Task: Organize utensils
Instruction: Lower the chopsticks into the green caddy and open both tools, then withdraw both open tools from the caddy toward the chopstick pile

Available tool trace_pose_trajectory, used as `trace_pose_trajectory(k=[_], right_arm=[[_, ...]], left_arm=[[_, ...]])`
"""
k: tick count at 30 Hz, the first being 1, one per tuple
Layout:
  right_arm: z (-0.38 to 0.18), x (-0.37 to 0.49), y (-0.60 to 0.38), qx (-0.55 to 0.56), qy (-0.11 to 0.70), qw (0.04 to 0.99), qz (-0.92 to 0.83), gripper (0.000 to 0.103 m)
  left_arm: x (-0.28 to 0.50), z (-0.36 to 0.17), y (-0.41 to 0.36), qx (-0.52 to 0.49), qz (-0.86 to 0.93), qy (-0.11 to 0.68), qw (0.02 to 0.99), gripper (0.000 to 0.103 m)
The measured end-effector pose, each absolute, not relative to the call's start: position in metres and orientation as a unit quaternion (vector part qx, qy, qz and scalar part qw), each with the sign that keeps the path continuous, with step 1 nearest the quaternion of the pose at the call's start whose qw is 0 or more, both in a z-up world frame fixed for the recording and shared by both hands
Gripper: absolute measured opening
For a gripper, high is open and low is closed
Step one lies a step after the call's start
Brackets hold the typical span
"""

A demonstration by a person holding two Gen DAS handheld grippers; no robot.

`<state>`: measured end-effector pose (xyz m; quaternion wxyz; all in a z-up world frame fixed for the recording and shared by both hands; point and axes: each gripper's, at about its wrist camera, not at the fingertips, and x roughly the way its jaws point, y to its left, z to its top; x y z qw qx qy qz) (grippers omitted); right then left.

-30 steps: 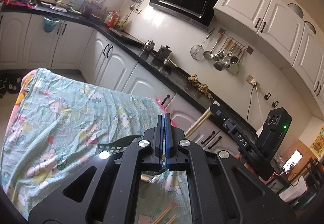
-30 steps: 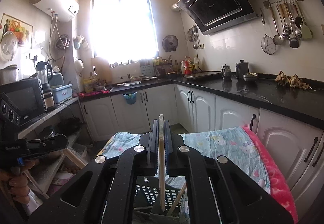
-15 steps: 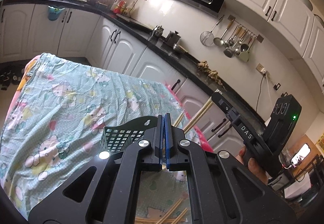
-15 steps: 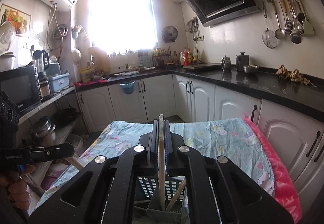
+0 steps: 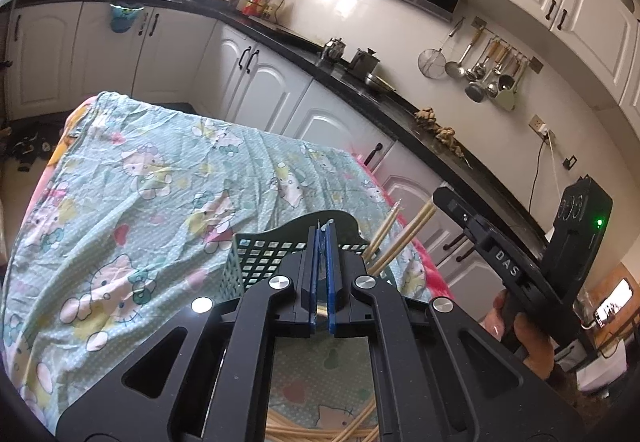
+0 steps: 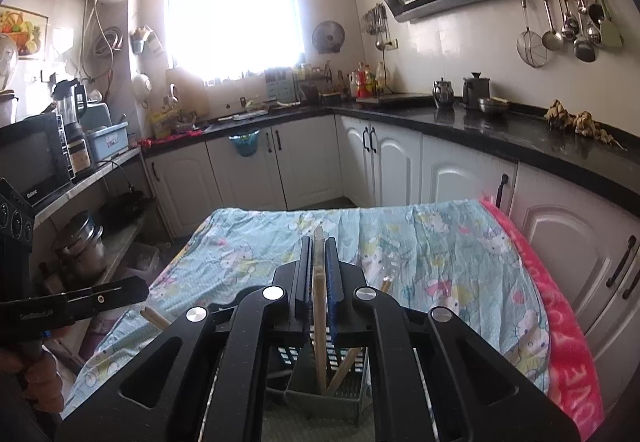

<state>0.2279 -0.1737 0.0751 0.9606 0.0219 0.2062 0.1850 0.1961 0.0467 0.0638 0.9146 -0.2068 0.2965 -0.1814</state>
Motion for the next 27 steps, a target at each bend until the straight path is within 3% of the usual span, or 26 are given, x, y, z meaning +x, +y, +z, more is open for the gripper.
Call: trace_pose_trajectory(k=[2,4,10,13,18,23,27], right_arm=[[0.074,0.226,-0.176,0.027,0.208,0.961,0.183,0.033],[0.074,0.224,-0.178,0.026,0.209,0.961,0.181,0.033],[0.077,0.214,-0.182,0.018,0.212,0.961,0.177,0.043],[0.079,0.207,-0.182,0.014,0.21,0.962,0.173,0.049],[0.084,0.196,-0.185,0.007,0.205,0.963,0.174,0.055],[0.089,0.187,-0.185,0.001,0.198,0.964,0.176,0.06],[0.091,0.179,-0.184,-0.002,0.195,0.965,0.178,0.062]], left_arm=[[0.195,0.064,0.049,-0.205,-0.174,0.296,0.917,0.004],[0.194,0.066,0.051,-0.205,-0.169,0.293,0.919,0.02],[0.186,0.073,0.062,-0.216,-0.155,0.277,0.923,0.043],[0.181,0.078,0.069,-0.225,-0.147,0.267,0.925,0.062],[0.172,0.085,0.079,-0.237,-0.139,0.252,0.928,0.082],[0.162,0.09,0.087,-0.242,-0.129,0.242,0.931,0.091],[0.154,0.091,0.091,-0.242,-0.121,0.238,0.933,0.092]])
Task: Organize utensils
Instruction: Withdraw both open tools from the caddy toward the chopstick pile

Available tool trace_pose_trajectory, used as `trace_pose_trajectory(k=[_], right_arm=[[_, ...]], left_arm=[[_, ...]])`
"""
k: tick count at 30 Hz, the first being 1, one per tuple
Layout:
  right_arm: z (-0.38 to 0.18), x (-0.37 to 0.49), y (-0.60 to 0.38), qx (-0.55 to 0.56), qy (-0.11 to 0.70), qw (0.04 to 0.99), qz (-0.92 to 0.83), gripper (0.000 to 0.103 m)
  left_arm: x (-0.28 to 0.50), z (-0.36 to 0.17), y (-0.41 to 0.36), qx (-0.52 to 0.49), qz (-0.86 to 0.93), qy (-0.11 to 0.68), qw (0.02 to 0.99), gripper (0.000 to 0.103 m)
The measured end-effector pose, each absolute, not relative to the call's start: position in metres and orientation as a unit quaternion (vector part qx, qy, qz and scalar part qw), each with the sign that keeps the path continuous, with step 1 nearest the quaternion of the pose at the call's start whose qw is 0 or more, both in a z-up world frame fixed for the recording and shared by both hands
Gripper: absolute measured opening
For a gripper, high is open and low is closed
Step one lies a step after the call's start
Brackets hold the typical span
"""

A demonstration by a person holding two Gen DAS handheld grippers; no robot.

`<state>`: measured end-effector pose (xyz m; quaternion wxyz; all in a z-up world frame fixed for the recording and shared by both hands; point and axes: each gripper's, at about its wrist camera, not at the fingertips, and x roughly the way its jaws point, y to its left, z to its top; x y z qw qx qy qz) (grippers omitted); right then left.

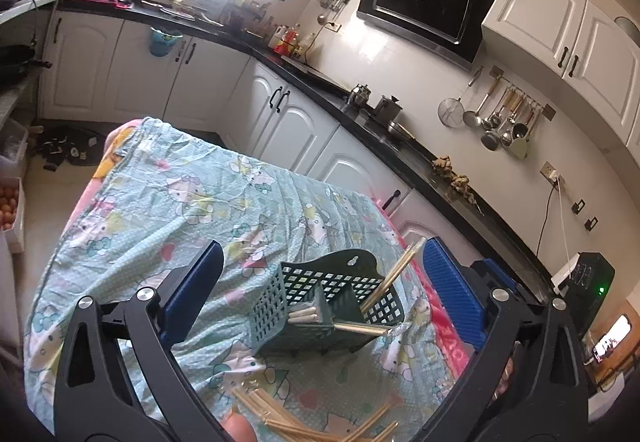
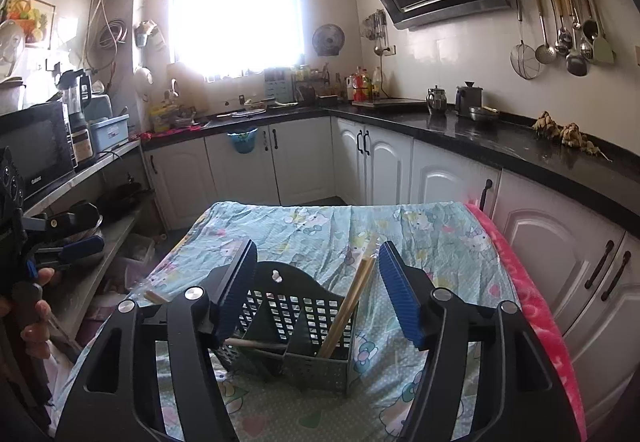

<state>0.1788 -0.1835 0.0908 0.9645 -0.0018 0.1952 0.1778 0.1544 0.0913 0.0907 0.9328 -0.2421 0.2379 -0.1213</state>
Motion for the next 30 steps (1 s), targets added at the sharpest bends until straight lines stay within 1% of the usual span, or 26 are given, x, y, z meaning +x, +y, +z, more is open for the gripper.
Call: trace_pose_trajectory(k=[14,30], right_arm=[[0.09,0.155,-0.188,-0.002,0.194,0.964,0.183,0.069],[0.06,0.128,-0.185,-0.014,0.234,0.953,0.193,0.071]], left_arm=[[0.134,0.08,0.087,-0.226,-0.109,0.248,0.936,0.092],[0.117,0.045,0.059,-0.159,-0.092,0.283,0.941,0.092]])
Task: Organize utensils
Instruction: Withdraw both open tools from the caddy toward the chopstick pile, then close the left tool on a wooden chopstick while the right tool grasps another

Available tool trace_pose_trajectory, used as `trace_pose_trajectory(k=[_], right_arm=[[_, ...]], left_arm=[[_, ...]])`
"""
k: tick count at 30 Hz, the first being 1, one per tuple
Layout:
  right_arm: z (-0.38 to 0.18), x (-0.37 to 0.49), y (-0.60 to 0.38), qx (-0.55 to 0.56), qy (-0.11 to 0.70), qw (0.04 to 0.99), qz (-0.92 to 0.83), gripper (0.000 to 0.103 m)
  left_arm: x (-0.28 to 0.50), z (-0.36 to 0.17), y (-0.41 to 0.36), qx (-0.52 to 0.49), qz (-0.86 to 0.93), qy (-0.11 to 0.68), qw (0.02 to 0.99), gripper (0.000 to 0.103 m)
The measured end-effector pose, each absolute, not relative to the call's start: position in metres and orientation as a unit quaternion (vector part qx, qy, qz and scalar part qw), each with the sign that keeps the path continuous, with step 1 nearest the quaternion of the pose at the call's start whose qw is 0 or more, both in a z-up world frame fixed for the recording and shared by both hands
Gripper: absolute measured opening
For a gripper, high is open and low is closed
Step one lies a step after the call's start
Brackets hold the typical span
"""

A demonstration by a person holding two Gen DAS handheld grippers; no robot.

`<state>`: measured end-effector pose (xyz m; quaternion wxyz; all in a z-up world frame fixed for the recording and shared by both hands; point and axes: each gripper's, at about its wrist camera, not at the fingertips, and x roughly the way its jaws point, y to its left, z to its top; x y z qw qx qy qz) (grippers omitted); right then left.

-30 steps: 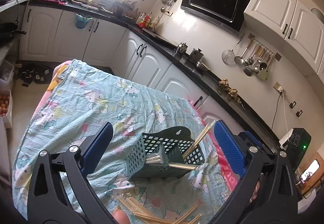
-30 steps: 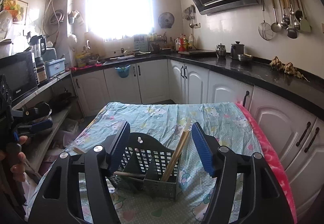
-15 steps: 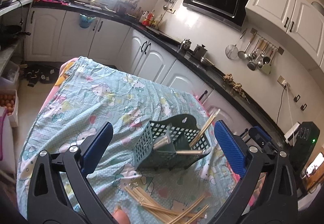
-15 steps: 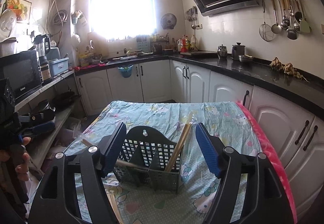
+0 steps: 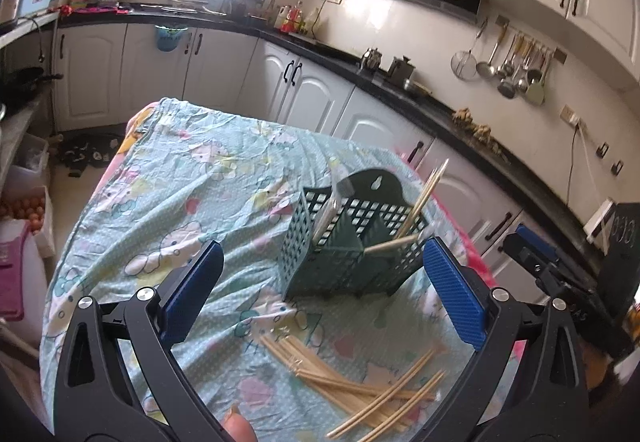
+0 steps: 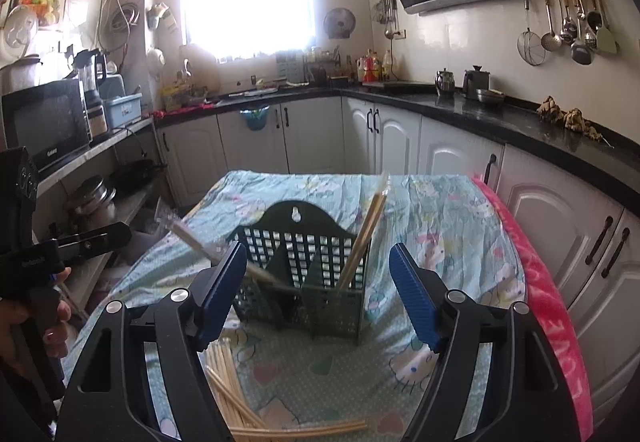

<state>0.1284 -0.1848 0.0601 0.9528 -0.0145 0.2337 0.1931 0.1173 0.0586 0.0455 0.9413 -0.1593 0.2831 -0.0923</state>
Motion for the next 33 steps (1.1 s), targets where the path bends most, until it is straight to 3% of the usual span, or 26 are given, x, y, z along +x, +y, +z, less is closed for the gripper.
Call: trace_pose_trajectory(k=[33], right_arm=[[-0.034,0.103,-0.195,-0.026,0.37,0.909,0.19,0.072]], left_arm=[[0.107,-0.033,0.025,-0.111,-0.097,0.388,0.91,0.092]])
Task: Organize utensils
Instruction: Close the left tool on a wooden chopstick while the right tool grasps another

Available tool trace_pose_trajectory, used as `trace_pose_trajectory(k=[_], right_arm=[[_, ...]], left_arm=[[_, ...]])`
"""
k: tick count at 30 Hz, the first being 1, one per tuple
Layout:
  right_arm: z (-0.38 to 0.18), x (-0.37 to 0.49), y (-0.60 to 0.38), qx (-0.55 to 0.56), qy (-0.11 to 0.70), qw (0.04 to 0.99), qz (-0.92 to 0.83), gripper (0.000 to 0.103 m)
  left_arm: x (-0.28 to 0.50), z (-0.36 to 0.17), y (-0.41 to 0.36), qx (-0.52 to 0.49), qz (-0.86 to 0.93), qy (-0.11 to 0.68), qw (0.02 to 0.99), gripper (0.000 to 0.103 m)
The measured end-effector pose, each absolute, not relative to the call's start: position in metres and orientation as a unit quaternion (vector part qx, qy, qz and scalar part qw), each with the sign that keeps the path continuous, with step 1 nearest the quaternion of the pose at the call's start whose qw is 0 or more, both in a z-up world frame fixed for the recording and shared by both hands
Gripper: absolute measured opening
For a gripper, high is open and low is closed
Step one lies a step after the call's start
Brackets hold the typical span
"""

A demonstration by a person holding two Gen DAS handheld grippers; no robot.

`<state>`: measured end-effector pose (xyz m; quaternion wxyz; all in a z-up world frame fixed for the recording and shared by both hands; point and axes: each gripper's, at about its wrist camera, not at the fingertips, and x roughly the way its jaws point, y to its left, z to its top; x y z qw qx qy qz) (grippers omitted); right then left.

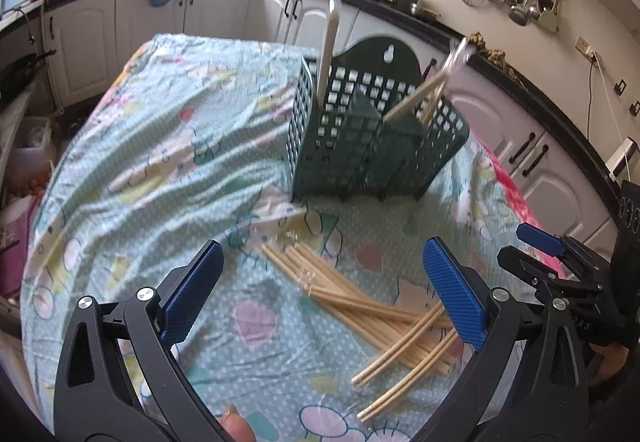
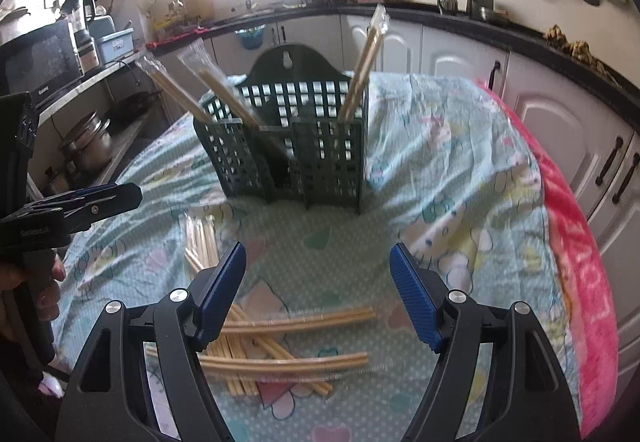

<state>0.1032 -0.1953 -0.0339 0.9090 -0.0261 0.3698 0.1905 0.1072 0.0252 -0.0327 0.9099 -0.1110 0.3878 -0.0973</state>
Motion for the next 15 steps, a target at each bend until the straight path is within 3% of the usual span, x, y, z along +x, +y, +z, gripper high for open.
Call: trace_pose_trajectory(k=[9,15], right_arm=[[-0.065,0.111,-0.205,0.007,0.43,0.883,0.187,0.069],[-0.081,0.121,-0.208,0.034,0.463,0.867,0.183,0.062]], left_arm=[[0.103,-0.065,0.026,-0.135,-0.108,0.427,0.888,0.092],[0.108,-0.086,0.034,-0.187,-0.119,0.451,0.864,0.076]])
